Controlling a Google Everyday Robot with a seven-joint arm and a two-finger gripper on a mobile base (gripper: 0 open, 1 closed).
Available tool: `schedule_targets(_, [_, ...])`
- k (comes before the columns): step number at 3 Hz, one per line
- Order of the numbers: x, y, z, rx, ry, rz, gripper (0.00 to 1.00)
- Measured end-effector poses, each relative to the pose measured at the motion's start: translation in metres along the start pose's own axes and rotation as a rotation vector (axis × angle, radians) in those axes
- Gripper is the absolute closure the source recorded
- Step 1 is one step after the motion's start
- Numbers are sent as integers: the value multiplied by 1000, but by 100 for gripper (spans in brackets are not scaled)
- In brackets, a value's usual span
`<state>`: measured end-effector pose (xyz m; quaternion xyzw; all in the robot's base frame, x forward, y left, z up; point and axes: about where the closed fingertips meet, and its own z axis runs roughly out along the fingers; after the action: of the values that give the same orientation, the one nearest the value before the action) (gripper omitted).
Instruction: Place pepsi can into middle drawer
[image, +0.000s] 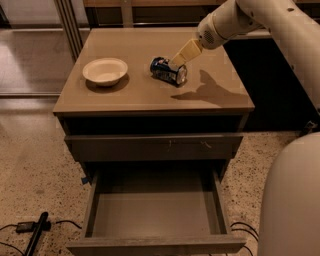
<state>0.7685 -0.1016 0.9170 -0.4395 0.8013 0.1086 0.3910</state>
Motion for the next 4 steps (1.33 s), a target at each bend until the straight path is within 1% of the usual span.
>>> schedule_targets(2, [1, 0, 38, -64, 14, 10, 0])
schedule_targets(3, [3, 5, 60, -117, 20, 28, 0])
schedule_targets(4, [4, 7, 72, -143, 30, 37, 0])
